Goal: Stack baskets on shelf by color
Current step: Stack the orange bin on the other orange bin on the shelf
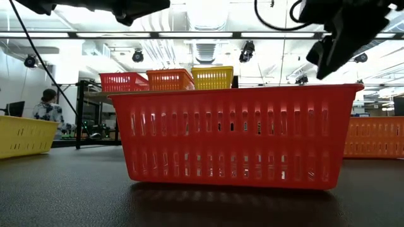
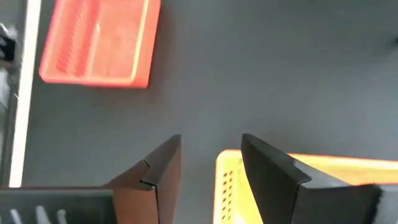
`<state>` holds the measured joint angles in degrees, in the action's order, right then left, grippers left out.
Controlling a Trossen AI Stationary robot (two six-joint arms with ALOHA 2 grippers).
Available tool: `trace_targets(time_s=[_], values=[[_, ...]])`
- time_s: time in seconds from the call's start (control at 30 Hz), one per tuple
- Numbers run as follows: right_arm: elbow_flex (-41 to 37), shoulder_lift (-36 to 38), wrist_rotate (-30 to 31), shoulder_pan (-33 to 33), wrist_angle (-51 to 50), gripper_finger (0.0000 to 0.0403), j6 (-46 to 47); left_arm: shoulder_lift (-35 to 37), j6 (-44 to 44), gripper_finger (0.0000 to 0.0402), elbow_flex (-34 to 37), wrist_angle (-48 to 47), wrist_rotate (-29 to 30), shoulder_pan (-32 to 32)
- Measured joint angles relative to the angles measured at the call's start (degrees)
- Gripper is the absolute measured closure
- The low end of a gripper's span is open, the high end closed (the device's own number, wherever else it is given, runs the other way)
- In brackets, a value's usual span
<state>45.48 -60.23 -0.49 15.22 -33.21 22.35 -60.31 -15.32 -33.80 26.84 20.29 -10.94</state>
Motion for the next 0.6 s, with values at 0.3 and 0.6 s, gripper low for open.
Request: trace_targets(time_s=[0.3, 0.6], values=[[5.50, -9.58, -4.19, 3.43, -11.92, 0.0243, 4.68, 0.15, -1.61, 0.0401, 0.02, 1.68, 0.11, 0.00], [4.40, -14.11, -5.96, 5.36, -17.37, 0.0244, 10.12, 0.15, -1.70, 0.0401, 0.36, 1.66, 0.10, 0.00]])
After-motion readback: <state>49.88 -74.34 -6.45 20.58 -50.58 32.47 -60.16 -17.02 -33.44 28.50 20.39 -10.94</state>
